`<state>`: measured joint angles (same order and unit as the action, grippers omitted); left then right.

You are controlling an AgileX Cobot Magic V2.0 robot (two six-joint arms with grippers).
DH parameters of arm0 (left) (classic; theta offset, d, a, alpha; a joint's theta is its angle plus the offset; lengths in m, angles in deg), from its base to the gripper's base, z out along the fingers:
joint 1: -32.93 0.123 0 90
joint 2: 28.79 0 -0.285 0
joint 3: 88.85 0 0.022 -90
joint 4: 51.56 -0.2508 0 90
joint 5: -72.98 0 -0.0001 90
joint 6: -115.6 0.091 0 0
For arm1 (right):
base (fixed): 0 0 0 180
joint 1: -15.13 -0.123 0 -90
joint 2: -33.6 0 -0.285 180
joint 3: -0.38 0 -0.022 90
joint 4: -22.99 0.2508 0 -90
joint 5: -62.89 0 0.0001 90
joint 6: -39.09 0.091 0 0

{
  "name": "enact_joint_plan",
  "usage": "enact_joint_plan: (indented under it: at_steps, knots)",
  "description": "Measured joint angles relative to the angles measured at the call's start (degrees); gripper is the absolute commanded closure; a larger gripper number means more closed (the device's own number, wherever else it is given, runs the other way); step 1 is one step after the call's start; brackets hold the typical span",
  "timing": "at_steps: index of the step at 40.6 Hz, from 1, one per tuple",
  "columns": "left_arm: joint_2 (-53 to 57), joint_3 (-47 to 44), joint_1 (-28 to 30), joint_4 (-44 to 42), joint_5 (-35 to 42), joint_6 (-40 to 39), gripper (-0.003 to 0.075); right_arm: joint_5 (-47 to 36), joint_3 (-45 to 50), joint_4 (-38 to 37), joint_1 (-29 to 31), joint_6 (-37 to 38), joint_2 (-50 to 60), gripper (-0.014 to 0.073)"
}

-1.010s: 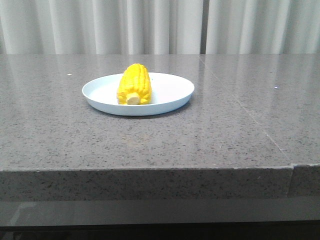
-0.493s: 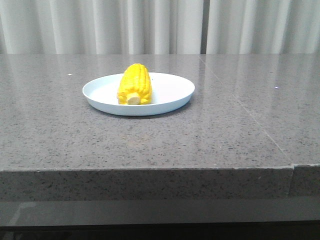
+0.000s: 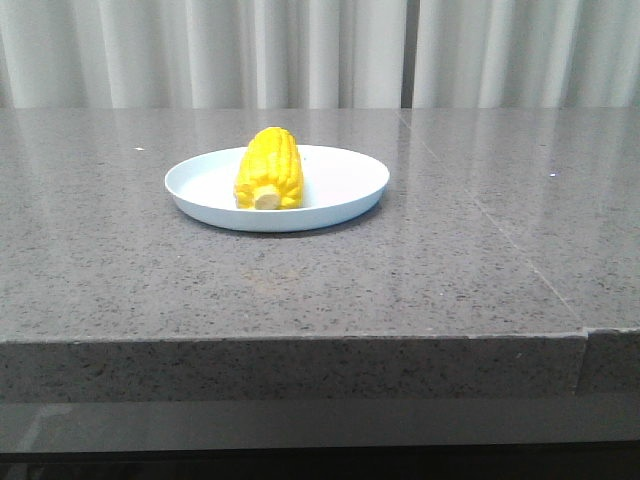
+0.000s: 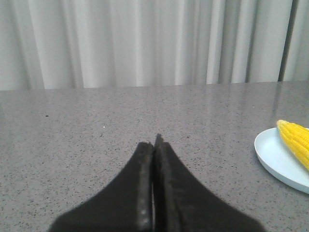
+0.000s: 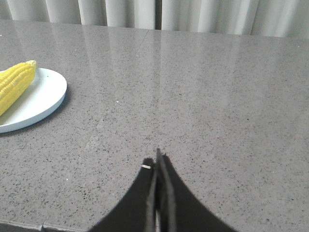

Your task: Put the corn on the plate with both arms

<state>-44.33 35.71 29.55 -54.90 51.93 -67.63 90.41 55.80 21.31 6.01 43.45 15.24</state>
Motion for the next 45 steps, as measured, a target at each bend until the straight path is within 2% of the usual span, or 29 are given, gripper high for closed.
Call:
enact_joint_plan:
  at_steps: [11, 23, 45]
  knots:
    - [0.38, -1.12, 0.0, 0.0, 0.81, 0.0, 0.0741, 0.0, 0.0, 0.0, 0.0, 0.0, 0.0, 0.0632]
    - [7.87, -9.75, 0.11, 1.91, 4.44, 0.0, 0.0741, 0.0, 0.0, 0.0, 0.0, 0.0, 0.0, 0.0632]
    - [8.0, -22.07, 0.44, 2.33, 11.35, 0.1, 0.0741, 0.0, 0.0, 0.0, 0.0, 0.0, 0.0, 0.0632]
